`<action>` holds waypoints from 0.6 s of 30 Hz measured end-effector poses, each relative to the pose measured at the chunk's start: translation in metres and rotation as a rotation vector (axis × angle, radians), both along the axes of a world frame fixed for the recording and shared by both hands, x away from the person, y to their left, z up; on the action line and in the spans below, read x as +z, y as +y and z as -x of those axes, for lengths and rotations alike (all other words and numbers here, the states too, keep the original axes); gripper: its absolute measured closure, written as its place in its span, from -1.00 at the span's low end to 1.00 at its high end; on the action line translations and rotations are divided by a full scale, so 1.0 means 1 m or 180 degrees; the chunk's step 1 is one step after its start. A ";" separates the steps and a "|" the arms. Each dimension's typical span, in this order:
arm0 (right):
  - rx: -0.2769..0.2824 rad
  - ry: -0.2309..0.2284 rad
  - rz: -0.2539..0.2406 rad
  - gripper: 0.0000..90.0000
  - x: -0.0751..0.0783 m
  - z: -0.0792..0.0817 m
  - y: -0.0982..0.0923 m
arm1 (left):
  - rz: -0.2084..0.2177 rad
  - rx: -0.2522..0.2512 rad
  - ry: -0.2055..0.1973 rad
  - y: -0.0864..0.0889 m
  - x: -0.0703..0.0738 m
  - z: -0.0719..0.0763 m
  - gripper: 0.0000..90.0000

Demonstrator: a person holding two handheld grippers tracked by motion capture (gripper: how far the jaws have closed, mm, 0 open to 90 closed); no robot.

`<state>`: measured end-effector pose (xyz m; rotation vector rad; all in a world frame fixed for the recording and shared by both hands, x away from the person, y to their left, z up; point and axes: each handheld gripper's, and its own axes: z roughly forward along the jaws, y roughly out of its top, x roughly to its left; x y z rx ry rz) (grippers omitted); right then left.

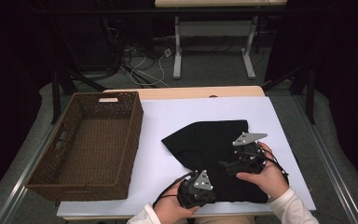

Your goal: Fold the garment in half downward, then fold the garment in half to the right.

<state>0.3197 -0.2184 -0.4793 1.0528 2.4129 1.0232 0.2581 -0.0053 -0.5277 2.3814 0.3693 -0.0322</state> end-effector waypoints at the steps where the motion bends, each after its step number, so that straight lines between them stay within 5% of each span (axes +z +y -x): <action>1: 0.0016 0.0010 0.0003 -0.68 0.001 -0.001 0.002 | 0.0008 0.0004 -0.0007 0.000 0.000 0.000 0.90; 8: 0.0218 -0.0008 0.0125 -0.51 0.004 -0.012 0.020 | 0.0051 0.0047 -0.0053 0.002 0.001 0.001 0.90; 18: 0.0424 0.0131 0.0027 -0.22 0.004 -0.033 0.049 | 0.0067 0.0062 -0.0066 0.006 0.003 0.003 0.90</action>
